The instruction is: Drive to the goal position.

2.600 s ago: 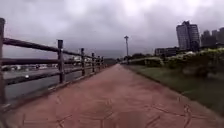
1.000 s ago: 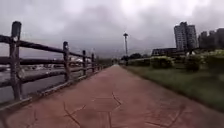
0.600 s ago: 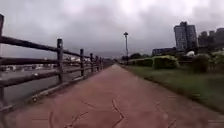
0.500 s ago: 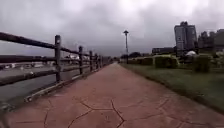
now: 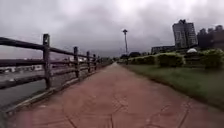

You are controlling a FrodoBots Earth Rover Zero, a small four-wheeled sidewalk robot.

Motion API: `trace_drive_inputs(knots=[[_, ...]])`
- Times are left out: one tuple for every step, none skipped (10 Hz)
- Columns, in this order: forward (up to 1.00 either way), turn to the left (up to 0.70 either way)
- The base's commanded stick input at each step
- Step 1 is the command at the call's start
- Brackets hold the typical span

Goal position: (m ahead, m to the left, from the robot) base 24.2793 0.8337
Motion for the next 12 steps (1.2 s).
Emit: trace_drive_inputs(knots=[[1.0,0.0],[1.0,0.0],[1.0,0.0],[1.0,0.0],[1.0,0.0],[1.0,0.0],[1.0,0.0],[1.0,0.33],[1.0,0.2],[1.0,0.0],[1.0,0.0],[1.0,0.0]])
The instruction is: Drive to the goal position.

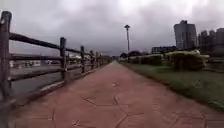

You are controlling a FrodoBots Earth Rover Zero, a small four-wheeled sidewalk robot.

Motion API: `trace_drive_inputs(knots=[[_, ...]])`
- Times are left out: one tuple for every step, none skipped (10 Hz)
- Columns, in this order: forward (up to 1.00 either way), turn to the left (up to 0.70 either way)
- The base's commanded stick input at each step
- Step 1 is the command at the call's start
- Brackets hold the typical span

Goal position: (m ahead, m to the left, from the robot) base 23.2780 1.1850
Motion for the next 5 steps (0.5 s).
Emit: trace_drive_inputs(knots=[[1.0,0.0],[1.0,0.0],[1.0,0.0],[1.0,0.0],[1.0,0.0]])
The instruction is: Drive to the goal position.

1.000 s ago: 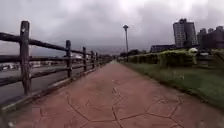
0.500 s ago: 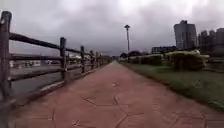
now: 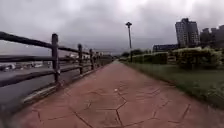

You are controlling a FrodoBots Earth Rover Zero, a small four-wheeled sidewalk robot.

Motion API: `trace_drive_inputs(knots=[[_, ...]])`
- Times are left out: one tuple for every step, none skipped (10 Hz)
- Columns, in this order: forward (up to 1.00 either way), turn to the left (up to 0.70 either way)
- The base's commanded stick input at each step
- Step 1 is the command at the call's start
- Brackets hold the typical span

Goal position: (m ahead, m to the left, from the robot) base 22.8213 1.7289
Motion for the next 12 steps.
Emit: trace_drive_inputs(knots=[[1.0,0.0],[1.0,0.0],[1.0,0.0],[1.0,0.14],[1.0,0.33],[1.0,0.06],[1.0,0.0],[1.0,0.0],[1.0,0.0],[1.0,0.0],[1.0,0.0],[1.0,0.0]])
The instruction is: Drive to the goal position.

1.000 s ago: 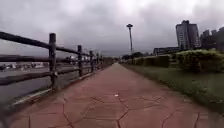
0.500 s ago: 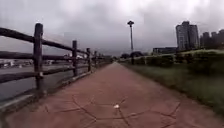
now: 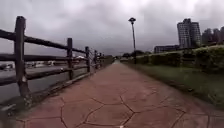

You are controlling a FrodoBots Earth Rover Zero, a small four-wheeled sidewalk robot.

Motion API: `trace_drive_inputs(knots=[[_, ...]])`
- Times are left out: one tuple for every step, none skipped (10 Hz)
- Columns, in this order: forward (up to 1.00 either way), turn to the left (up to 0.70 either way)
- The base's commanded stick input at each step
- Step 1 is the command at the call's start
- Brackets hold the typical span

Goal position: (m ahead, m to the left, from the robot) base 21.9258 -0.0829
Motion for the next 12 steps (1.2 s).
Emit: trace_drive_inputs(knots=[[1.0,0.0],[1.0,0.0],[1.0,0.0],[1.0,0.0],[1.0,0.0],[1.0,-0.03],[1.0,-0.25],[1.0,-0.22],[1.0,0.0],[1.0,0.0],[1.0,0.0],[1.0,0.0]])
